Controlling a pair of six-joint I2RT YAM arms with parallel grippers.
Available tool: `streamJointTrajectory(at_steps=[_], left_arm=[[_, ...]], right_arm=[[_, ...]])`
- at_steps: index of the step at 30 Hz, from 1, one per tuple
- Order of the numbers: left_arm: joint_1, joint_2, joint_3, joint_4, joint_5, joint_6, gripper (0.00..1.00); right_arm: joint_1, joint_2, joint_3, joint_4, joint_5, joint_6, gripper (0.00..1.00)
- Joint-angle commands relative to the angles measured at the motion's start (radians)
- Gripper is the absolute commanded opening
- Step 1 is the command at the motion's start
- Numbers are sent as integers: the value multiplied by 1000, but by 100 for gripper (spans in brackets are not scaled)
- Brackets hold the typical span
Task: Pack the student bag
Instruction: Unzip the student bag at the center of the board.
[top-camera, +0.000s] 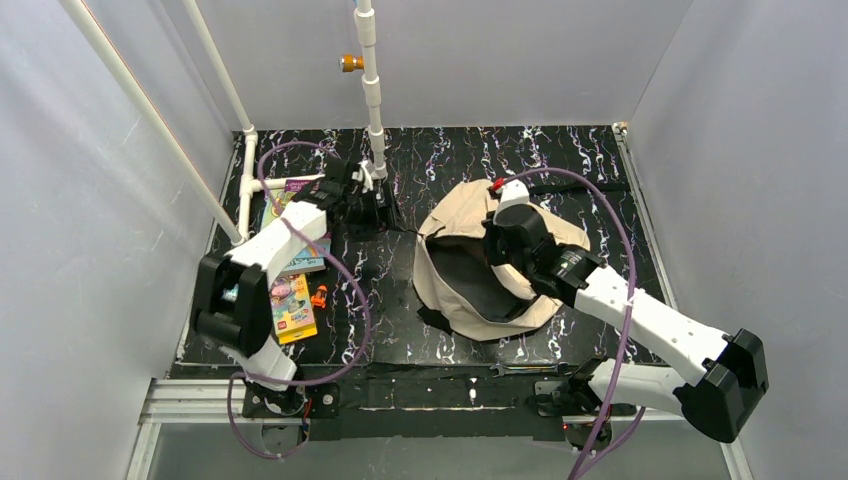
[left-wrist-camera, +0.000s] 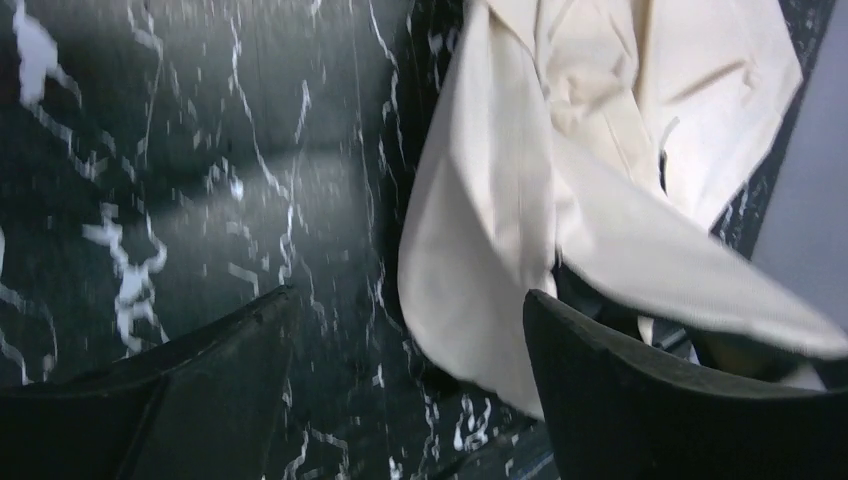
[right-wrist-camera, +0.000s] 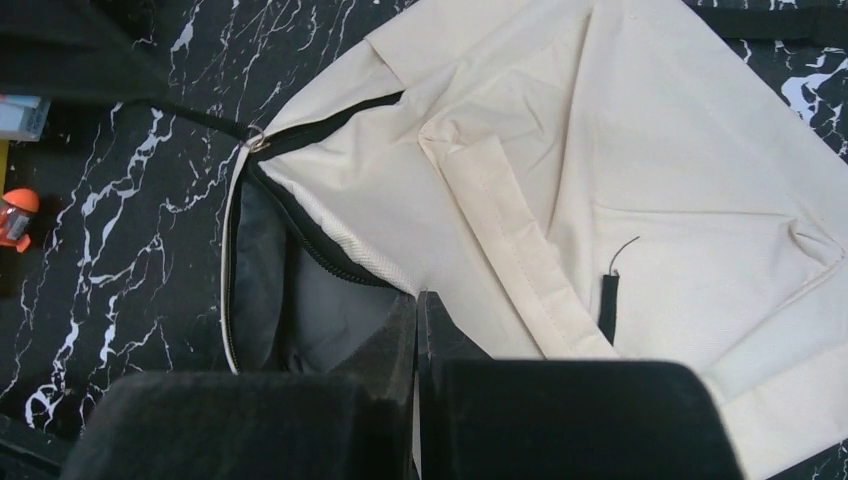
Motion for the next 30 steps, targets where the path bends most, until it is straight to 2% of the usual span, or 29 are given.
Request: streamJointTrajectory(at_steps=[1,4,7,9,11,13,16,19,25,30], left_arm=[[-4,-289,-127,21,-12,-11,83],[-9,-446,-219,58,34,-59,84],[-43,-515,-298,139,140,-133,84],[-116,-522,-335,212,172,-190,83],[-218,-516,-375,325,131,-227,83],[-294,-486,-416,418,70,-281,79],[-319,-399,-440,422,-29,-382,57],[-318,-281,-432,424,-61,-402,45],[-320,-70,-312,423,2,-382,38],[-320,-60,-275,419,11,-370,41]], right_arm=[[-42,2,68,58,-74,-18,1],[-42,14,88,90,-122,2,1],[-41,-2,77,160,-158,4,1],[-41,-14,82,178,-146,-14,1],[-41,-26,92,201,-140,-47,1],[-41,-39,99,227,-140,-76,1],[-41,-47,127,228,-107,-98,1],[-42,-45,126,237,-63,-121,1],[-42,-32,140,235,51,-152,1],[-42,-50,161,229,161,-218,1]])
